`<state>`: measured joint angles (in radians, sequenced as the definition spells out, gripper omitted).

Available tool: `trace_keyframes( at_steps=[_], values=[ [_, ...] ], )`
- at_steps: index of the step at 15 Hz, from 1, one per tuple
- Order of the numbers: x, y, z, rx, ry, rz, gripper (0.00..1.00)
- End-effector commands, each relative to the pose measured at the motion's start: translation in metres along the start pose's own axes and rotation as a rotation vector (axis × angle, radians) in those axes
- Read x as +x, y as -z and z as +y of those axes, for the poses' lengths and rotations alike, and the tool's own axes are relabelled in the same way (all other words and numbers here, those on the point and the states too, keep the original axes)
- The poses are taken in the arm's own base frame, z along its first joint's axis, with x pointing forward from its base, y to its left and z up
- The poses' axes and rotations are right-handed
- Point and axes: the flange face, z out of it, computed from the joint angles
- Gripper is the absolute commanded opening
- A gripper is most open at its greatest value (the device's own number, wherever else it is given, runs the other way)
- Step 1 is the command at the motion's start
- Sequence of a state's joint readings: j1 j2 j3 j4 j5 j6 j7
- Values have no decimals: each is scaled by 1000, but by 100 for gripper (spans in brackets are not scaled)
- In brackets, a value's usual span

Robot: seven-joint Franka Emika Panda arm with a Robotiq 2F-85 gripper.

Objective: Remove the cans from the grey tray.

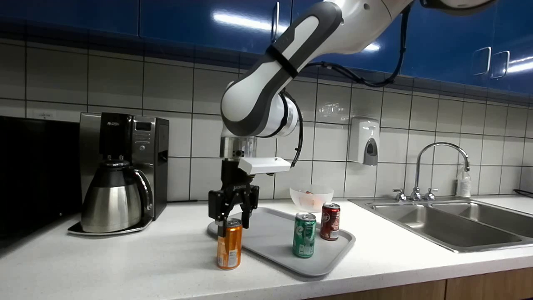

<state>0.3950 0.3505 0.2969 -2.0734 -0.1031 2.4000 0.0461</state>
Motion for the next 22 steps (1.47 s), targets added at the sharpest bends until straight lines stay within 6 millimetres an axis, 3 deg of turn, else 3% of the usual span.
trace_keyframes(
  at_steps=[1,9,10,13,17,18,22],
  values=[
    [-10,15,-2,-14,27,24,100],
    [-8,21,-6,10,21,85,100],
    [-6,40,3,6,32,118,100],
    [-7,57,12,26,28,153,100],
    [-30,87,27,61,20,193,100],
    [-19,89,34,75,17,194,100],
    [-30,102,53,90,2,200,100]
  ],
)
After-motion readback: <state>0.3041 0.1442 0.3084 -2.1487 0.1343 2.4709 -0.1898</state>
